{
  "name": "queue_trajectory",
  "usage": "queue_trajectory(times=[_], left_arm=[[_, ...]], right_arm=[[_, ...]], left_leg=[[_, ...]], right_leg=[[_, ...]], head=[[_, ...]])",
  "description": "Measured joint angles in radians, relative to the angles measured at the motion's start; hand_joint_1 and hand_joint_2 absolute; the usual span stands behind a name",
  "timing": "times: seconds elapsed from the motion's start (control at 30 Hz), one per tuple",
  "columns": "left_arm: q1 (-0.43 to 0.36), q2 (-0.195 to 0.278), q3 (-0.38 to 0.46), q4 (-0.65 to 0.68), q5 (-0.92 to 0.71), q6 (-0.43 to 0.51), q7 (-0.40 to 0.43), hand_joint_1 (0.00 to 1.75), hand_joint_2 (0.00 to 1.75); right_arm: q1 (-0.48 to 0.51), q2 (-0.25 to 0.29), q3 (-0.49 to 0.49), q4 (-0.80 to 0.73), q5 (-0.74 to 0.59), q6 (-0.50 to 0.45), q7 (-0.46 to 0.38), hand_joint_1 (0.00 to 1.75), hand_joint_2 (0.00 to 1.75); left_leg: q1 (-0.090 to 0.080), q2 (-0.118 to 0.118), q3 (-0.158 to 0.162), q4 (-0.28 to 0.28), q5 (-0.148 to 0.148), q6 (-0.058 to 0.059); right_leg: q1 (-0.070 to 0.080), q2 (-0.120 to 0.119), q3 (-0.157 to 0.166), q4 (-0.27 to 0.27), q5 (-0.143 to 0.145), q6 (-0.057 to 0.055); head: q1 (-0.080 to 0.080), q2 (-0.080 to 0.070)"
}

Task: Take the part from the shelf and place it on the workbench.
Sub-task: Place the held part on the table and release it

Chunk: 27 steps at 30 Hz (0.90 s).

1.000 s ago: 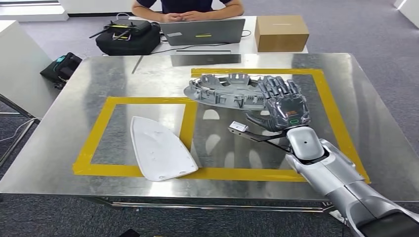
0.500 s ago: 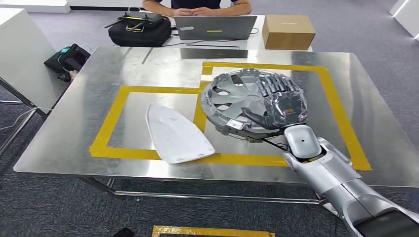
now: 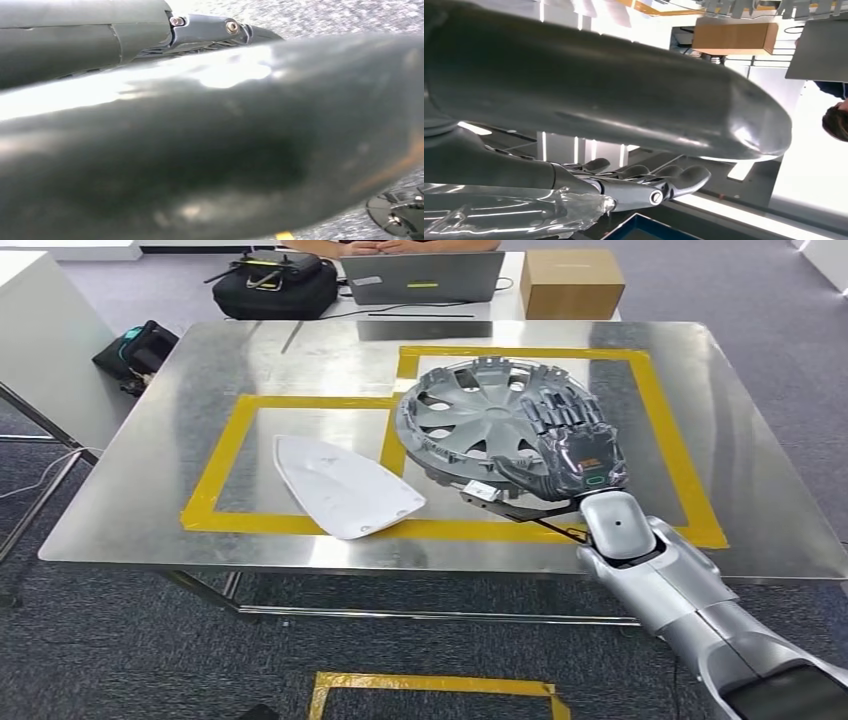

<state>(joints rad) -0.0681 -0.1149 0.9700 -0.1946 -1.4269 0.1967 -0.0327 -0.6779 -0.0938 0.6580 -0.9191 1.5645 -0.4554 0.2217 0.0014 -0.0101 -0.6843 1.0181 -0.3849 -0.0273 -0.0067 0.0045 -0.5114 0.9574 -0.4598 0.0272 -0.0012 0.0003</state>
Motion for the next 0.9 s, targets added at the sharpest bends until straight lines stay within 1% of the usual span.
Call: queue_trajectory(times=[0.03,0.07,0.1,0.13,0.17,0.2,0.23,0.27,0.3,0.33,0.37,0.4,0.43,0.47,0.5,0.53,0.57,0.6,0.63,0.67,0.7,0.73,0.77,0.8,0.83,0.87,0.9], left_arm=[[0.000,0.000,0.000,0.000,-0.001,0.001,0.001,0.00,0.00],[0.000,0.000,0.000,0.000,-0.001,0.002,0.001,0.00,0.00],[-0.001,0.000,0.000,0.000,-0.002,0.003,0.001,0.00,0.00],[-0.001,0.000,0.000,0.000,-0.003,0.004,0.001,0.00,0.00],[-0.001,0.000,0.000,0.000,-0.004,0.004,0.001,0.00,0.00],[-0.001,0.000,0.000,0.000,-0.004,0.005,0.001,0.00,0.00],[-0.002,0.000,0.000,0.000,-0.005,0.006,0.001,0.00,0.00],[-0.003,0.000,0.000,0.000,-0.005,0.006,0.001,0.00,0.00],[-0.005,0.000,0.000,0.000,-0.006,0.007,0.001,0.00,0.00],[-0.006,0.000,0.000,0.000,-0.006,0.008,0.001,0.00,0.00],[-0.007,0.000,0.000,0.000,-0.006,0.009,0.001,0.00,0.00],[-0.006,0.000,0.000,0.000,-0.006,0.010,0.001,0.00,0.00],[-0.006,0.000,0.000,0.000,-0.006,0.010,0.001,0.00,0.00],[-0.006,0.000,0.000,0.000,-0.006,0.011,0.001,0.00,0.00],[-0.006,0.000,0.000,0.000,-0.006,0.012,0.001,0.00,0.00],[-0.006,0.000,0.000,0.000,-0.006,0.012,0.001,0.00,0.00],[-0.007,0.001,0.000,0.000,-0.006,0.013,0.001,0.00,0.00],[-0.008,0.001,0.000,0.000,-0.006,0.013,0.001,0.00,0.00],[-0.008,0.000,0.000,0.000,-0.006,0.013,0.002,0.00,0.00],[-0.008,0.000,0.000,0.000,-0.006,0.013,0.003,0.00,0.00],[-0.008,0.000,0.000,0.000,-0.006,0.013,0.004,0.00,0.00],[-0.007,0.000,0.000,0.000,-0.006,0.013,0.006,0.00,0.00],[-0.008,0.000,0.000,0.000,-0.006,0.013,0.008,0.00,0.00],[-0.008,0.000,0.000,0.000,-0.006,0.013,0.009,0.00,0.00],[-0.007,0.000,0.000,0.000,-0.005,0.013,0.009,0.00,0.00],[-0.007,0.000,0.000,0.000,-0.005,0.013,0.010,0.00,0.00],[-0.007,0.000,0.000,0.000,-0.004,0.013,0.010,0.00,0.00]], right_arm=[[0.001,0.001,0.000,0.001,0.000,0.000,0.000,0.00,0.00],[0.003,0.001,0.000,0.002,-0.001,-0.001,0.000,0.00,0.00],[0.005,0.001,0.000,0.004,-0.001,-0.001,0.000,0.00,0.00],[0.008,0.001,0.000,0.006,-0.002,-0.001,0.000,0.00,0.00],[0.011,0.001,0.000,0.008,-0.003,-0.002,0.000,0.00,0.00],[0.012,0.001,0.000,0.008,-0.004,-0.002,0.000,0.00,0.00],[0.013,0.002,-0.001,0.009,-0.006,-0.003,0.000,0.00,0.00],[0.012,0.002,-0.002,0.009,-0.008,-0.004,0.000,0.00,0.00],[0.011,0.002,-0.003,0.009,-0.010,-0.006,0.000,0.00,0.00],[0.011,0.003,-0.004,0.010,-0.012,-0.008,-0.001,0.00,0.00],[0.011,0.004,-0.004,0.010,-0.013,-0.009,-0.002,0.00,0.00],[0.012,0.004,-0.004,0.011,-0.013,-0.010,-0.002,0.00,0.00],[0.013,0.005,-0.004,0.012,-0.014,-0.010,-0.002,0.00,0.00],[0.014,0.005,-0.004,0.013,-0.014,-0.010,-0.002,0.00,0.00],[0.014,0.005,-0.005,0.015,-0.014,-0.010,-0.002,0.00,0.00],[0.015,0.005,-0.005,0.016,-0.015,-0.011,-0.003,0.00,0.00],[0.015,0.005,-0.005,0.017,-0.015,-0.011,-0.004,0.00,0.00],[0.015,0.005,-0.005,0.019,-0.016,-0.011,-0.005,0.00,0.00],[0.016,0.005,-0.005,0.021,-0.018,-0.011,-0.007,0.00,0.00],[0.016,0.005,-0.005,0.023,-0.020,-0.011,-0.009,0.00,0.00],[0.016,0.006,-0.005,0.024,-0.022,-0.011,-0.010,0.00,0.00],[0.016,0.007,-0.005,0.025,-0.024,-0.011,-0.010,0.00,0.00],[0.015,0.008,-0.005,0.025,-0.025,-0.012,-0.011,0.00,0.00],[0.014,0.011,-0.005,0.025,-0.027,-0.013,-0.011,0.00,0.00],[0.014,0.015,-0.005,0.025,-0.028,-0.015,-0.011,0.00,0.00],[0.014,0.017,-0.005,0.026,-0.029,-0.017,-0.011,0.00,0.00],[0.015,0.019,-0.006,0.027,-0.030,-0.020,-0.011,0.00,0.00]], left_leg=[[0.001,0.000,-0.022,0.061,-0.043,-0.006],[0.003,0.001,-0.045,0.133,-0.083,-0.010],[0.005,0.001,-0.062,0.194,-0.108,-0.012],[0.005,0.002,-0.066,0.227,-0.117,-0.013],[0.005,0.002,-0.052,0.223,-0.107,-0.013],[0.005,0.002,-0.020,0.180,-0.083,-0.010],[0.005,0.002,0.024,0.116,-0.057,-0.007],[0.004,0.001,0.066,0.050,-0.041,-0.003],[0.002,0.000,0.096,-0.001,-0.032,0.001],[0.001,-0.001,0.112,-0.031,-0.032,0.004],[-0.001,-0.001,0.115,-0.041,-0.035,0.007],[-0.001,-0.001,0.112,-0.046,-0.032,0.013],[0.000,0.000,0.109,-0.050,-0.028,0.020],[0.001,0.001,0.104,-0.053,-0.021,0.029],[0.002,0.002,0.099,-0.057,-0.014,0.039],[0.002,0.003,0.092,-0.057,-0.007,0.046],[0.001,0.003,0.083,-0.057,0.000,0.051],[0.000,0.004,0.073,-0.057,0.008,0.053],[0.000,0.004,0.063,-0.056,0.017,0.053],[0.000,0.003,0.052,-0.056,0.026,0.053],[0.000,0.003,0.040,-0.056,0.036,0.051],[0.000,0.003,0.029,-0.055,0.046,0.048],[0.000,0.003,0.019,-0.054,0.056,0.044],[-0.001,0.003,0.010,-0.052,0.066,0.039],[-0.002,0.002,0.006,-0.054,0.077,0.034],[-0.003,0.002,0.003,-0.056,0.088,0.028],[-0.003,0.002,0.001,-0.059,0.100,0.023]], right_leg=[[-0.001,-0.001,-0.006,0.001,0.005,-0.005],[-0.002,-0.003,-0.014,0.004,0.009,-0.007],[-0.002,-0.004,-0.022,0.007,0.013,-0.008],[-0.002,-0.005,-0.030,0.011,0.016,-0.008],[-0.002,-0.006,-0.038,0.015,0.019,-0.007],[-0.002,-0.005,-0.045,0.019,0.022,-0.005],[-0.002,-0.005,-0.051,0.022,0.025,-0.004],[-0.001,-0.005,-0.057,0.025,0.027,0.000],[0.000,-0.006,-0.063,0.028,0.030,0.005],[0.001,-0.006,-0.068,0.030,0.034,0.010],[0.002,-0.006,-0.073,0.031,0.039,0.017],[0.001,-0.006,-0.076,0.030,0.044,0.024],[0.000,-0.005,-0.081,0.033,0.041,0.029],[-0.001,-0.004,-0.091,0.050,0.021,0.034],[-0.001,-0.004,-0.105,0.084,-0.011,0.038],[-0.002,-0.003,-0.126,0.142,-0.056,0.040],[-0.002,-0.004,-0.147,0.215,-0.102,0.043],[-0.002,-0.004,-0.164,0.280,-0.133,0.045],[-0.002,-0.003,-0.171,0.325,-0.147,0.046],[-0.002,-0.004,-0.162,0.336,-0.137,0.046],[-0.002,-0.004,-0.135,0.309,-0.107,0.046],[-0.002,-0.004,-0.092,0.253,-0.073,0.045],[-0.002,-0.004,-0.045,0.183,-0.054,0.043],[-0.001,-0.002,0.004,0.107,-0.050,0.040],[0.000,0.000,0.034,0.056,-0.055,0.037],[0.003,0.002,0.045,0.028,-0.064,0.033],[0.005,0.004,0.046,0.017,-0.062,0.027]], head=[[-0.004,0.000],[-0.006,0.000],[-0.007,0.000],[-0.007,0.000],[-0.007,0.000],[-0.007,0.000],[-0.007,0.000],[-0.006,0.000],[-0.006,0.000],[-0.005,0.000],[-0.005,0.000],[-0.005,0.000],[-0.005,0.000],[-0.003,0.000],[-0.002,0.000],[0.000,0.000],[0.002,0.000],[0.002,0.000],[0.002,0.000],[0.002,0.000],[0.002,0.000],[0.002,0.000],[0.002,0.000],[0.001,0.000],[0.000,0.000],[0.000,0.000],[0.000,0.000]])
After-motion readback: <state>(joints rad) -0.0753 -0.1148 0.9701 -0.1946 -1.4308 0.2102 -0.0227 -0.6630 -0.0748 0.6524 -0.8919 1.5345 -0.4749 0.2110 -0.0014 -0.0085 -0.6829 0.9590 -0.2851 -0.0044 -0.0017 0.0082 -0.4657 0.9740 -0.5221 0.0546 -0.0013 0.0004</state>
